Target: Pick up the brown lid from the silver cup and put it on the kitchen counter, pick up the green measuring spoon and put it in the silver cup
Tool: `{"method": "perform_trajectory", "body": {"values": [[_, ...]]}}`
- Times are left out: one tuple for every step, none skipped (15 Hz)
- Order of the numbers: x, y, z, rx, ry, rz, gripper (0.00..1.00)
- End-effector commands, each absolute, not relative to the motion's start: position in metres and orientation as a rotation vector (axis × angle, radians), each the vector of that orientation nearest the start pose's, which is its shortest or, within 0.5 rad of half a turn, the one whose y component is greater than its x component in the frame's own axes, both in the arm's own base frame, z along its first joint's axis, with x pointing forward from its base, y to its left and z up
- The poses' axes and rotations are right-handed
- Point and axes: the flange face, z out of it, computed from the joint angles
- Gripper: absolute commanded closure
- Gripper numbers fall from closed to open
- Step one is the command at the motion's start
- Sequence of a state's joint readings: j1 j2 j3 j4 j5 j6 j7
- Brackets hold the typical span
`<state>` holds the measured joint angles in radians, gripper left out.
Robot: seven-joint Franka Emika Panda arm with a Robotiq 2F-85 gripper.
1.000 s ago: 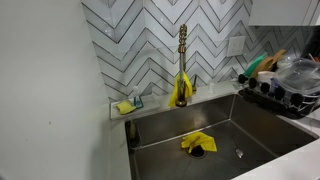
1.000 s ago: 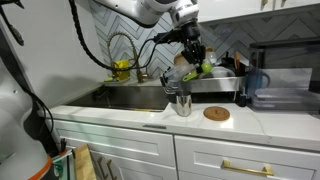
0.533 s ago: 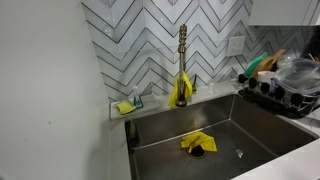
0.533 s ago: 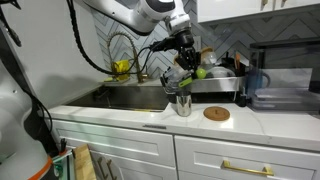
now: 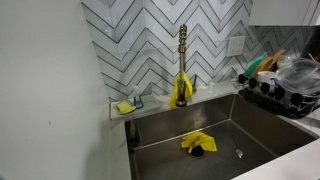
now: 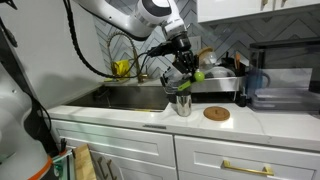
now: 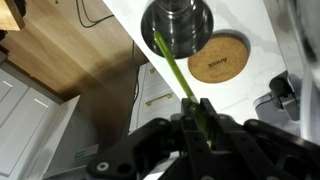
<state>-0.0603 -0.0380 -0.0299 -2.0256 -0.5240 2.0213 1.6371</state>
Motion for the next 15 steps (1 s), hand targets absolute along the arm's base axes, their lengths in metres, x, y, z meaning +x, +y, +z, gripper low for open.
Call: {"method": "perform_trajectory", "body": {"values": [[0.546, -0.076, 0.474, -2.524, 2.342, -0.618, 0.97], [0.545, -0.074, 0.474, -2.531, 2.364, -0.637, 0.97], [0.545, -0.073, 0.474, -2.539, 2.376, -0.650, 0.97], [0.545, -0.068, 0.472, -2.556, 2.384, -0.671, 0.97], [0.543, -0.065, 0.471, -2.585, 2.397, -0.668, 0.97], [0.541, -0.062, 0.470, -2.595, 2.411, -0.691, 0.97], [0.539, -0.058, 0.470, -2.594, 2.431, -0.715, 0.97], [0.538, -0.054, 0.470, -2.581, 2.446, -0.746, 0.97], [0.538, -0.051, 0.470, -2.565, 2.458, -0.777, 0.97], [0.538, -0.048, 0.470, -2.545, 2.472, -0.814, 0.97], [0.539, -0.046, 0.469, -2.526, 2.478, -0.857, 0.97], [0.541, -0.045, 0.469, -2.502, 2.486, -0.893, 0.97], [0.542, -0.044, 0.467, -2.473, 2.496, -0.923, 0.97], [0.543, -0.043, 0.465, -2.440, 2.503, -0.934, 0.97], [0.543, -0.043, 0.462, -2.413, 2.517, -0.941, 0.97]]}}
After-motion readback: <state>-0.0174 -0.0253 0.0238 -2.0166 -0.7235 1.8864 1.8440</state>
